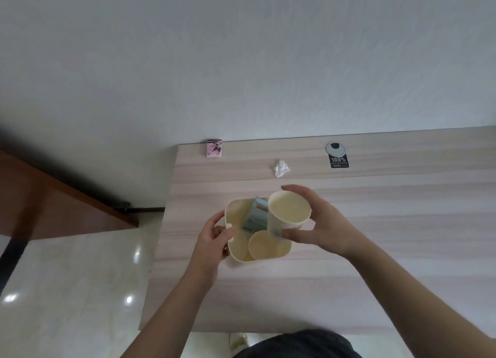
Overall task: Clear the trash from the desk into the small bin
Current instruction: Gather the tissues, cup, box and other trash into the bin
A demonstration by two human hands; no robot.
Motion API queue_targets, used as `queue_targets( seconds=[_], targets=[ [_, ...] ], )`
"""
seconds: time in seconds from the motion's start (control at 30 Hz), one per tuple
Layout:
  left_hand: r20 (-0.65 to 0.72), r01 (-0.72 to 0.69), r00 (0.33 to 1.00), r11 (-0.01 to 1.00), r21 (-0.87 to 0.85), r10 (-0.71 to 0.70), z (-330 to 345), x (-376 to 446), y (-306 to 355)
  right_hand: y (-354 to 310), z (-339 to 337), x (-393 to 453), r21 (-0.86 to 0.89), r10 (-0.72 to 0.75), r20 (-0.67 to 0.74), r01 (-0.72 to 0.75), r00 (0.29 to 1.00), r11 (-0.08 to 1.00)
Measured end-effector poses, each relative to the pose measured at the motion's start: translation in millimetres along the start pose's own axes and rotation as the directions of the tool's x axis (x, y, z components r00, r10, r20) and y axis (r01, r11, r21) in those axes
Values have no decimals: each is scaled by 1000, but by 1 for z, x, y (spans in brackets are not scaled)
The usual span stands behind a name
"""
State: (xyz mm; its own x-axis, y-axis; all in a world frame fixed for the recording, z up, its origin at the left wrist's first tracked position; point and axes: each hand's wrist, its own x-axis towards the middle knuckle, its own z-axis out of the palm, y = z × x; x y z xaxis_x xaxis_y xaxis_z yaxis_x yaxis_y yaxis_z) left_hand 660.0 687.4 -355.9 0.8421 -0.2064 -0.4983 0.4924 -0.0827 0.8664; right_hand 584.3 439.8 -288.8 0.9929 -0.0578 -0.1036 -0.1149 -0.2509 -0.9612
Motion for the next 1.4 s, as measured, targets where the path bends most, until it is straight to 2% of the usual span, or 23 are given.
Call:
queue_targets(
  seconds=[0.13,0.3,0.53,0.87,1.2,1.27,1.4],
  targets=[
    [84,-37,996,999,7,36,-13,-12,2,-15,34,-13,-213,-4,43,13,999,977],
    [100,-59,993,998,-7,59,-38,-24,-1,-27,79,-21,-406,21,91,18,996,914],
    [123,-79,989,997,11,77,-71,-33,2,-43,121,-20,-510,174,208,-45,963,859],
    [144,-97,985,995,-18,99,-101,-35,-1,-51,165,-18,-674,127,59,-54,990,736],
    [202,-91,975,995,-36,97,-114,-27,-1,-52,174,-16,-672,192,23,-127,981,729],
    [212,-90,973,995,-31,95,-115,-24,0,-53,172,-16,-679,193,-11,-149,981,719],
    [232,-80,969,996,-34,86,-115,-19,3,-57,158,-16,-610,129,-117,-174,985,773]
  ],
)
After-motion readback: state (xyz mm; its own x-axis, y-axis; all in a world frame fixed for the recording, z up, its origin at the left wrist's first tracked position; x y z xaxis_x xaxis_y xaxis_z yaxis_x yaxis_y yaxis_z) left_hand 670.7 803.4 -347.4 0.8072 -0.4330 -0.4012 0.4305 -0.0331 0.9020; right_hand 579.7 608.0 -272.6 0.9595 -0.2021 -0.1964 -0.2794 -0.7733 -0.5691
